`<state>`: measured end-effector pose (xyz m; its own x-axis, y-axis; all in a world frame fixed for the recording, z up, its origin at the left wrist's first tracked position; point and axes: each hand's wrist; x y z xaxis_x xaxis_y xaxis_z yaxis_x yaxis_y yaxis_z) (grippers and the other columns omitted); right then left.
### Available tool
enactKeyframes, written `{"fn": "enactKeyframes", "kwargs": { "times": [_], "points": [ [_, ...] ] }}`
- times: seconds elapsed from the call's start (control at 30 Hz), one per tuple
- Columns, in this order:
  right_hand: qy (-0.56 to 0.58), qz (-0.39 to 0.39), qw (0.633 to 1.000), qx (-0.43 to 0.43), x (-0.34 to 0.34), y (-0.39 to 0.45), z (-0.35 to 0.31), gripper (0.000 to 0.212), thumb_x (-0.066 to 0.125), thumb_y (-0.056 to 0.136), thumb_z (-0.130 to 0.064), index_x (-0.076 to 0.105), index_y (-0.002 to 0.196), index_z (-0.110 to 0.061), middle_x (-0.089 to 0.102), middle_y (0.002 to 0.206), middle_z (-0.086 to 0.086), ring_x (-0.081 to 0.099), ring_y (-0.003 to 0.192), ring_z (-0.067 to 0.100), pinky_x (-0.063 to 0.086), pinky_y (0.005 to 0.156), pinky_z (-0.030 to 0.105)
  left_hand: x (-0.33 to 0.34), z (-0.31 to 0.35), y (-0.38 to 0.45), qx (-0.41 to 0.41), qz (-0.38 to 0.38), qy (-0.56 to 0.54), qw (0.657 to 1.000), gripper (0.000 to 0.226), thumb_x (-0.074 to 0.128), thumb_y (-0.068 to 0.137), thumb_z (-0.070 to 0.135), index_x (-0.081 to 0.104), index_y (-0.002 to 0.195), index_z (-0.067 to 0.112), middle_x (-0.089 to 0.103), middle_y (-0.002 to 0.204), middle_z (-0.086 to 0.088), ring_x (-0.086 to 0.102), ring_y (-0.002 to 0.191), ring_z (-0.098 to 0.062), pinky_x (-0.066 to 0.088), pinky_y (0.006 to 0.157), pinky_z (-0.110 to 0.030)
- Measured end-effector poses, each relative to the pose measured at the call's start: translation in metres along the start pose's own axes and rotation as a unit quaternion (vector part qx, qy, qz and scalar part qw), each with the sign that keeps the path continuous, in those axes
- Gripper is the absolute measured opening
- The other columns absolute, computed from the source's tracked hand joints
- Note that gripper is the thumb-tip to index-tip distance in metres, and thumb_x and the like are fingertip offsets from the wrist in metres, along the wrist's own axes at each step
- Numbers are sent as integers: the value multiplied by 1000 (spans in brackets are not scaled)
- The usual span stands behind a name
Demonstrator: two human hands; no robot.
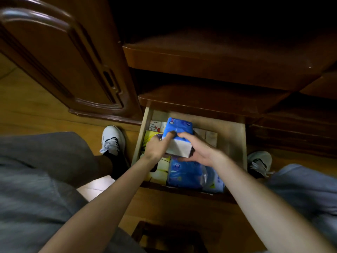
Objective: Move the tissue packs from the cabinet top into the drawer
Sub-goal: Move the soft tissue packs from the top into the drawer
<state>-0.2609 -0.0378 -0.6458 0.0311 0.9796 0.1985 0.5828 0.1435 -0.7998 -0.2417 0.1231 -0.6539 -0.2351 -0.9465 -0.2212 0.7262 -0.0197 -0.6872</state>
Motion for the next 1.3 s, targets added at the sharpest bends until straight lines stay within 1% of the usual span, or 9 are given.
{"fn": "enactKeyframes", "kwargs": {
  "times": [0.07,0.2,0.37,0.47,0.57,0.67,0.83,1.03,1.3],
  "points": [
    [17,10,999,-33,5,10,-6,38,63,95,-37,63,128,-19,70,110,15,67,101,29,56,91,44,-10,-3,4,56,51,122,990,81,43,76,87,67,122,24,70,110,-7,65,99,-26,51,78,-35],
    [-7,76,995,-62,15,36,-10,27,72,91,-33,64,114,-21,72,110,8,68,91,22,55,87,45,-38,-8,17,186,174,236,938,53,43,94,62,63,128,26,62,123,-10,51,121,-31,43,96,-41],
    [67,141,983,-98,23,80,-17,77,70,91,-38,33,152,-10,58,131,15,66,96,22,57,77,37,-61,-28,30,187,189,282,922,58,58,90,49,50,140,21,52,135,-11,43,128,-32,38,103,-43],
    [76,144,982,-98,22,99,-14,106,74,89,-39,0,161,-18,50,133,9,66,95,17,57,94,44,-56,-37,34,181,156,311,920,65,58,90,55,43,143,21,43,144,-8,38,134,-30,36,107,-44],
    [76,164,976,-119,20,121,-17,90,77,87,-39,24,155,-13,58,134,10,69,98,19,59,80,36,-57,-46,36,182,143,308,923,69,59,89,55,36,146,24,39,147,-7,36,136,-30,37,108,-45],
    [23,184,973,-135,17,142,-25,52,80,82,-42,53,119,-19,63,130,12,67,111,26,57,94,47,-58,-51,36,190,126,300,926,73,60,89,52,28,150,28,35,150,-6,35,138,-30,38,107,-45],
    [-41,163,977,-129,18,160,-22,78,79,79,-47,44,141,-15,53,141,5,56,126,23,47,109,48,-58,-59,32,171,76,279,942,89,66,89,44,8,157,36,26,158,-5,34,141,-31,39,112,-49],
    [43,226,967,-112,16,151,-17,104,79,71,-51,25,157,-27,42,145,8,60,113,22,54,90,41,-56,-60,32,186,70,279,940,99,69,88,38,0,158,39,36,150,-8,43,134,-32,42,109,-51],
    [155,335,912,-177,-1,121,3,69,81,78,-42,37,128,-24,63,114,5,69,87,12,55,65,21,-54,-61,31,198,80,273,938,101,70,88,38,-3,157,42,38,149,-7,44,134,-29,45,107,-51]
  ]
}}
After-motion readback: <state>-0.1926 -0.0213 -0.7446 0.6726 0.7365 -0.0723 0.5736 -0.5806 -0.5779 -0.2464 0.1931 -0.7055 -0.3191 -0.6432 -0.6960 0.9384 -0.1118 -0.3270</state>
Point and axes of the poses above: each hand's wrist, its own y-axis towards the middle knuckle, its own x-axis out of the palm, z = x × y
